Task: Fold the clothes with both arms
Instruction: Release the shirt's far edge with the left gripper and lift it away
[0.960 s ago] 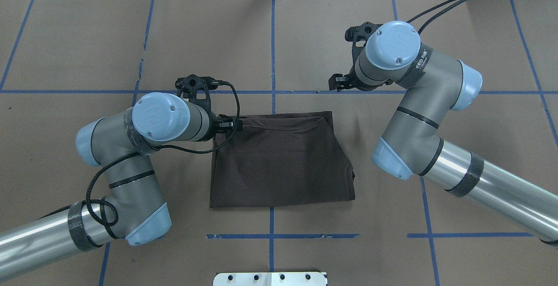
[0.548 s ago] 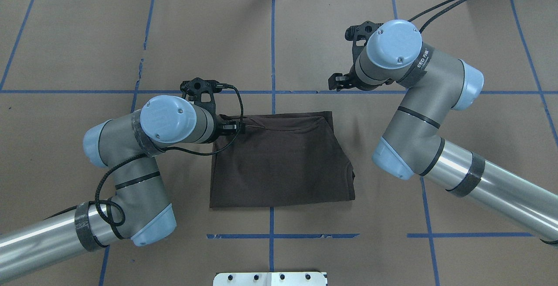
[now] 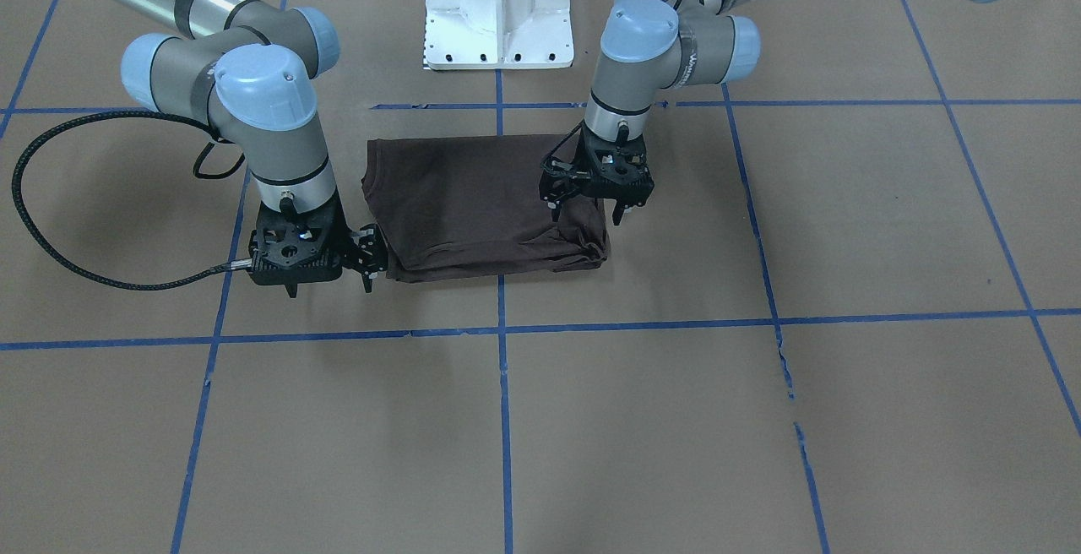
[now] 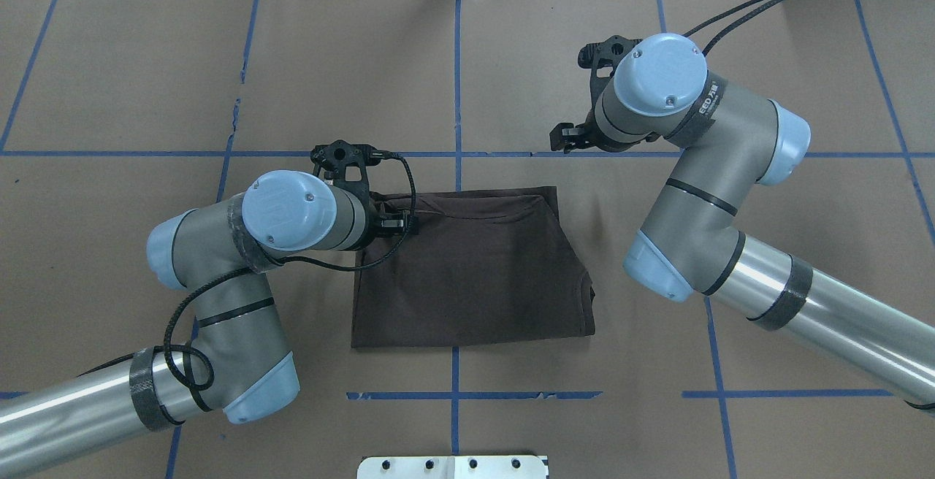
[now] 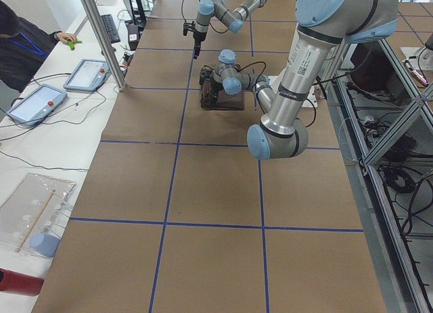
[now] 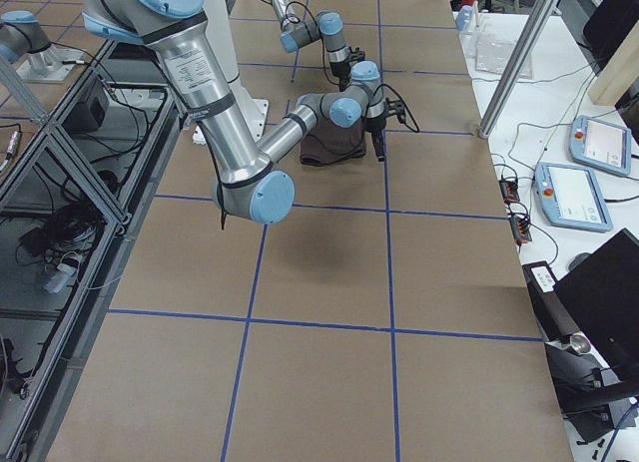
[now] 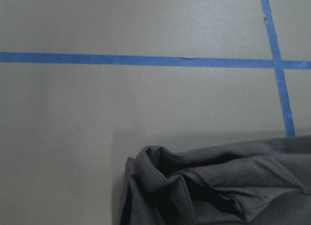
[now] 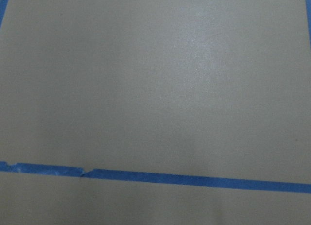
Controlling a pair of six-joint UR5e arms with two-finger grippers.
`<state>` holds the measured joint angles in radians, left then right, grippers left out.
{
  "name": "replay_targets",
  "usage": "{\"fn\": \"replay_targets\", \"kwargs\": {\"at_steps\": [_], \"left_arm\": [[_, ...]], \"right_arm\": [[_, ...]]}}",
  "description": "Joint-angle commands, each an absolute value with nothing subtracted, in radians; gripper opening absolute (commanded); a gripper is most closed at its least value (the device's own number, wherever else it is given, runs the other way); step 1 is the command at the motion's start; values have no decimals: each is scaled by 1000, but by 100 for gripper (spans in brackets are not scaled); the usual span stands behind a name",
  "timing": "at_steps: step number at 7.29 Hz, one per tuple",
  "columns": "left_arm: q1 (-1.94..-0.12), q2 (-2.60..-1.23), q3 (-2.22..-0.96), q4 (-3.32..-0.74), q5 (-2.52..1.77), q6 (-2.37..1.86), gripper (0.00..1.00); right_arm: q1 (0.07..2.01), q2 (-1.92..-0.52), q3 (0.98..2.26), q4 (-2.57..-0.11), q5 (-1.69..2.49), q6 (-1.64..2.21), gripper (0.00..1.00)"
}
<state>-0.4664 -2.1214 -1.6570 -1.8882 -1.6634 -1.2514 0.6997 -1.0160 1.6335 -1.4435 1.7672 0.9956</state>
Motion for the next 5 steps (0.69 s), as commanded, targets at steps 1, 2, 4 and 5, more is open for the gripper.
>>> {"fn": "replay_targets", "kwargs": {"at_steps": [1,2,4,5], "left_arm": [[-462,-2121,-1649,-1890,-1664,-1246,100],[-462,-2125,-1644,-1888,-1663,-1247,100],[-488,-2131,-1622,-1890,-1660,-1249,100],[-514,-2137,-1596,-1891,-1660,-1247,100]], "right_arm": [[699,-1016,1632,-1443,1767,996,100],[699,-1015,1632,-1443,1767,996,100],[701,-1015,1632,-1443,1767,996,100],[701,-1015,1632,-1443,1767,996,100]]}}
